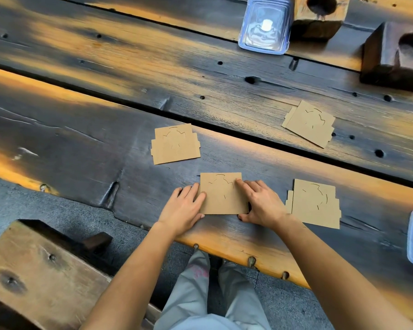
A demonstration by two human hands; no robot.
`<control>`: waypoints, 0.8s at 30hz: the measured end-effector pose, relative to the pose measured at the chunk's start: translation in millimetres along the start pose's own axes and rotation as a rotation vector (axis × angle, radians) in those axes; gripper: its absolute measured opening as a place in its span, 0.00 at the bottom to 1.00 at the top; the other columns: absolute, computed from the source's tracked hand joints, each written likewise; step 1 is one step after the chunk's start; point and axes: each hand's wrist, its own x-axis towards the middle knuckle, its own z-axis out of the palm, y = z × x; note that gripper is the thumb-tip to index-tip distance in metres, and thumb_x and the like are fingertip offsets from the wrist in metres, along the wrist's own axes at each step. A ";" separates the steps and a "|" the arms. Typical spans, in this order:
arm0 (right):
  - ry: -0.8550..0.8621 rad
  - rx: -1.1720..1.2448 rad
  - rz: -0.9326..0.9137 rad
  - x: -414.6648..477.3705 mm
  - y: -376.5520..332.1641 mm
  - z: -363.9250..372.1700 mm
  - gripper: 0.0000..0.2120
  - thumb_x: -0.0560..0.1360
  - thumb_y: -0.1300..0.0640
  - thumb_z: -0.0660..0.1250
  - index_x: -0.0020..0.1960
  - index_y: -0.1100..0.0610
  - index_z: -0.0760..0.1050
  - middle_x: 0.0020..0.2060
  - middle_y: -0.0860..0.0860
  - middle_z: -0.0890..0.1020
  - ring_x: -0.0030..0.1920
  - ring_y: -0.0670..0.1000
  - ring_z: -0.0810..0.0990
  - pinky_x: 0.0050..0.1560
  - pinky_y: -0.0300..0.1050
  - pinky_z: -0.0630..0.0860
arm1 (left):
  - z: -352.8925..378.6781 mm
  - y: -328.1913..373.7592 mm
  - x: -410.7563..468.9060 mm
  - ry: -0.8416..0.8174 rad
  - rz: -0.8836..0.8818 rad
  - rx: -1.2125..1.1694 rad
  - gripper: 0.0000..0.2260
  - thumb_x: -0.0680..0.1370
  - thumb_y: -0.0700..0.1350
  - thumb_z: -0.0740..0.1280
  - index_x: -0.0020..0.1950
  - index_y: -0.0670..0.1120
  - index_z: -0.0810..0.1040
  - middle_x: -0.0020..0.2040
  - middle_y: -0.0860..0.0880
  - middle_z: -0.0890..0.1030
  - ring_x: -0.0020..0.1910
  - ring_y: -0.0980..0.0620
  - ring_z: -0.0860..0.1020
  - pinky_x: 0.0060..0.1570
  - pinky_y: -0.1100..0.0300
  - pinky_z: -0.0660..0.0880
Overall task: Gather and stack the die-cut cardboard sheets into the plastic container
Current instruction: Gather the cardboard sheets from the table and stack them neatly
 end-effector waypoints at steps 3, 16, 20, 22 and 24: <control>-0.002 -0.002 0.002 0.7 0.4 0.2 0.53 0.66 0.36 0.74 0.80 0.54 0.51 0.72 0.54 0.69 0.69 0.56 0.67 0.67 0.52 0.72 | -1.9 -1.1 1.1 -0.008 0.041 0.028 0.23 0.79 0.59 0.65 0.65 0.43 0.69 0.74 0.36 0.67 0.65 0.38 0.71 0.64 0.46 0.69; 0.036 0.020 0.147 -31.7 13.1 2.9 0.50 0.67 0.34 0.72 0.79 0.55 0.55 0.68 0.55 0.73 0.67 0.57 0.69 0.67 0.52 0.71 | -20.2 7.3 46.1 -0.025 0.228 0.154 0.25 0.79 0.58 0.65 0.66 0.43 0.63 0.73 0.35 0.65 0.63 0.38 0.70 0.64 0.44 0.66; 0.052 0.040 0.181 -39.2 14.6 6.5 0.45 0.67 0.35 0.73 0.74 0.56 0.60 0.67 0.55 0.73 0.66 0.57 0.69 0.66 0.52 0.71 | -22.0 8.9 51.9 -0.049 0.227 0.070 0.27 0.78 0.59 0.66 0.68 0.44 0.64 0.77 0.38 0.62 0.70 0.40 0.67 0.67 0.47 0.67; 0.059 0.047 0.201 -41.8 13.8 8.5 0.42 0.67 0.36 0.73 0.72 0.56 0.62 0.67 0.55 0.73 0.66 0.57 0.69 0.67 0.52 0.71 | -23.5 8.3 54.9 -0.079 0.230 0.007 0.28 0.78 0.59 0.67 0.68 0.43 0.64 0.80 0.40 0.58 0.73 0.41 0.64 0.68 0.49 0.67; 0.073 0.060 0.219 -43.9 13.1 10.9 0.40 0.68 0.37 0.73 0.71 0.56 0.64 0.67 0.54 0.73 0.67 0.56 0.69 0.67 0.51 0.70 | -25.1 8.8 58.9 -0.094 0.235 -0.024 0.28 0.78 0.59 0.68 0.68 0.43 0.64 0.81 0.41 0.56 0.73 0.42 0.64 0.68 0.49 0.67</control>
